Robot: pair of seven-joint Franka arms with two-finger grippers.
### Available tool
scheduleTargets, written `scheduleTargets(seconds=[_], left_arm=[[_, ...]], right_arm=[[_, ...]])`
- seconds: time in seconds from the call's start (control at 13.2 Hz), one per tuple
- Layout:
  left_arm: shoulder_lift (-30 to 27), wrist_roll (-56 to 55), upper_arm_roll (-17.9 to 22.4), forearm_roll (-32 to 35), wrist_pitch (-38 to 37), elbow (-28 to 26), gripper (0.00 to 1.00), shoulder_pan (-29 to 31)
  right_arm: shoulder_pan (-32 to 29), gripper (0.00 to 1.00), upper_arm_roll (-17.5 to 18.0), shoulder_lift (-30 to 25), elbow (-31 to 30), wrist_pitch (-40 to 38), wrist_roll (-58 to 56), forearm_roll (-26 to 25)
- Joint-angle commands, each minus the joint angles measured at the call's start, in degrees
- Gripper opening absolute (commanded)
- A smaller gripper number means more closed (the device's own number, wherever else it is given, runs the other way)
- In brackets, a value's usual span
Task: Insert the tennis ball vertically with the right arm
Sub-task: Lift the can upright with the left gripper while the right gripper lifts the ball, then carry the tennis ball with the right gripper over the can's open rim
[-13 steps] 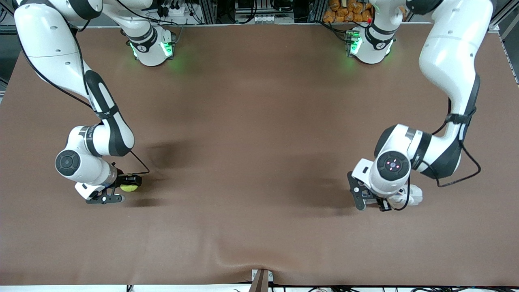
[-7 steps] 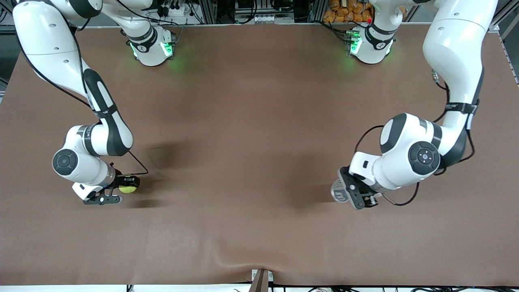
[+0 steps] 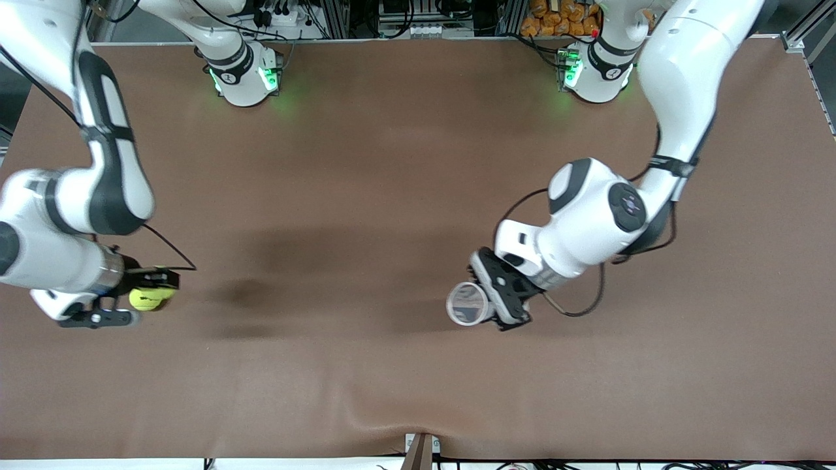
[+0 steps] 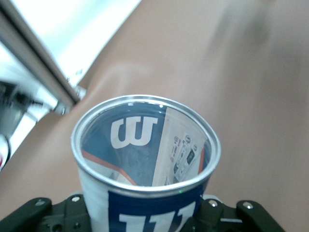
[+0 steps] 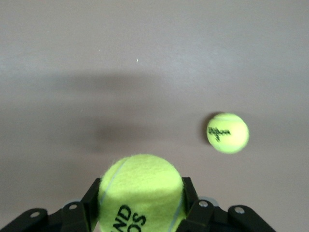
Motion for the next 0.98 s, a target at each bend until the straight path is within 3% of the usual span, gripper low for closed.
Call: scheduleTargets(seconds=[0.0, 0.15, 0.38, 0.53, 0.76, 0.91], left_arm=[[1.91, -5.32, 0.08, -1.79, 9.88, -0.49, 0.6, -4.01], [3.85, -10.59, 0.08, -1.87, 16.93, -0.76, 0.6, -6.3], [6.13, -16.05, 0.08, -1.96, 28.77, -3.38, 0.6, -8.41], [8.24, -20.18, 0.08, -1.96, 40.72, -7.07, 0.6, -10.78], [14.47, -24.85, 0.16, -2.49, 57.43, -8.14, 0.61, -15.7], [16.25, -24.77, 0.77, -3.45, 60.03, -8.14, 0.61, -18.43]], right_arm=[[-0.6, 0.0, 0.84, -1.84, 4.66, -7.42, 0.73, 2.77], [-0.25, 0.0, 0.75, -4.3, 4.84, -8.93, 4.92, 8.05], [5.45, 0.0, 1.45, -4.92, 4.84, -9.55, 15.99, 8.33], [8.79, 0.0, 1.54, -4.84, 5.1, -9.29, 22.59, 8.59], [13.45, 0.0, 1.54, -4.75, 6.86, -9.28, 31.12, 8.86], [16.09, 0.0, 1.45, -4.66, 7.56, -9.11, 34.82, 9.91]])
